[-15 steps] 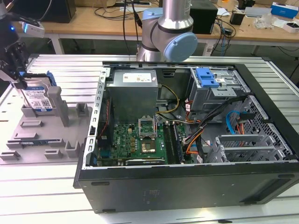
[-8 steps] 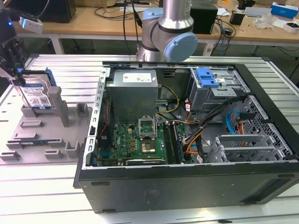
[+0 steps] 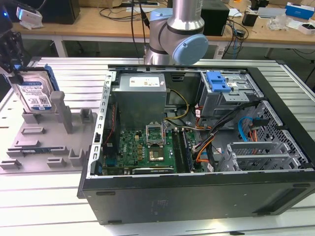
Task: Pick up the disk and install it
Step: 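Pick up the disk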
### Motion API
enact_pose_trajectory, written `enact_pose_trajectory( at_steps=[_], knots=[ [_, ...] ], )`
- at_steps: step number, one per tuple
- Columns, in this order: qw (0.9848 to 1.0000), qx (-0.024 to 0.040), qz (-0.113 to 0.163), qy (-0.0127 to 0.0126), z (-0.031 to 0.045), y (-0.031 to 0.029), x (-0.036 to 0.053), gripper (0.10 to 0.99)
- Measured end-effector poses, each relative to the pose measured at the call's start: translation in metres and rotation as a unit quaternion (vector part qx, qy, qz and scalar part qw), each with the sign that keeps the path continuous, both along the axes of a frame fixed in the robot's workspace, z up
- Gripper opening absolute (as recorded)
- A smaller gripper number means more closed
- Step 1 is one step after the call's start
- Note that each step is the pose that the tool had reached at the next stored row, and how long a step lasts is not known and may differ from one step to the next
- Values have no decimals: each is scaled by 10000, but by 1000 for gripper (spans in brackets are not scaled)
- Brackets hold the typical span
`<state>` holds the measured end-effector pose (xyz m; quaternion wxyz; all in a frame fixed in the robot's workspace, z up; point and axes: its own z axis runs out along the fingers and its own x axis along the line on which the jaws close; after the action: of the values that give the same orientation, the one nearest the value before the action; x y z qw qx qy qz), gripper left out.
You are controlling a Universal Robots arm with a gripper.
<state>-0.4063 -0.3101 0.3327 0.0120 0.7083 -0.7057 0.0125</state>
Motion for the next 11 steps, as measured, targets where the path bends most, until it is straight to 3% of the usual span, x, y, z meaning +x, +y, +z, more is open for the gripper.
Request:
enact_pose_trajectory(
  at_steps=[11],
  knots=[
    [10000,13,0,-3,248,0,0,365]
  ],
)
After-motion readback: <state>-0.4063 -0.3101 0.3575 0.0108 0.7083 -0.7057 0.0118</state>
